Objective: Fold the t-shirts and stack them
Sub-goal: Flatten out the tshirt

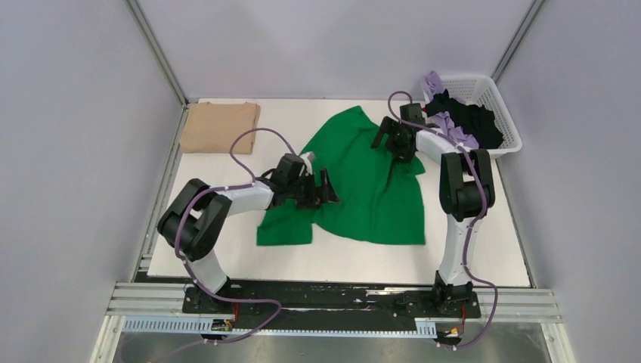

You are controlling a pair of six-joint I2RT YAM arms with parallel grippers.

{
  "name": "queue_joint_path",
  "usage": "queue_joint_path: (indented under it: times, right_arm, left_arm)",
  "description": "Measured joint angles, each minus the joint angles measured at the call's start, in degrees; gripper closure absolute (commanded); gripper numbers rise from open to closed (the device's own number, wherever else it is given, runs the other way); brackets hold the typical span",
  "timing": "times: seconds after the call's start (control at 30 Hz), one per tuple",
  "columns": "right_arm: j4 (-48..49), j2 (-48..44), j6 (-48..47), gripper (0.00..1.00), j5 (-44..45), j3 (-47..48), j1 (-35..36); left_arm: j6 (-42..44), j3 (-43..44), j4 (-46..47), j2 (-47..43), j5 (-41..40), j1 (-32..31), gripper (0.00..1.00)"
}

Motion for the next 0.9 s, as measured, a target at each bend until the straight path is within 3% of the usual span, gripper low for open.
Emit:
queue_joint_path:
  times: [0.17,0.33,0.43,0.6,0.73,0.9]
  right_arm:
    - [-2.4,8.5,-2.6,0.00,1.3,13.6,-1.2]
    - [-5.1,5.3,-4.0,0.00,4.0,13.0,-1.3]
    - [-6.1,-3.5,-4.4,0.00,7.2,6.1,-0.9]
    - [-6.1,-26.6,-3.6,0.00,11.5,-7.3,0.2]
    - [-4.9,-42.2,0.0,0.00,15.3,-18.9,0.4]
    - [-5.9,-52.4,5.2,0.00,20.1,-31.5,-1.2]
  left_arm:
    - [-2.1,0.5,-0.9,-0.1,0.8,-7.6,0.00]
    - [0.0,4.6,-9.3,-2.7,-2.9,-8.8,0.00]
    - [1.8,4.5,-14.4,-10.0,-7.1,-8.6,0.00]
    - [3.5,2.3,-24.6,-27.8,-16.0,-8.5,0.00]
    - [2.9,-0.7,-34.3,-36.2,-20.2,-8.5,0.00]
    - [-0.1,-9.3,-46.3,-42.6,-21.1,-8.6,0.06]
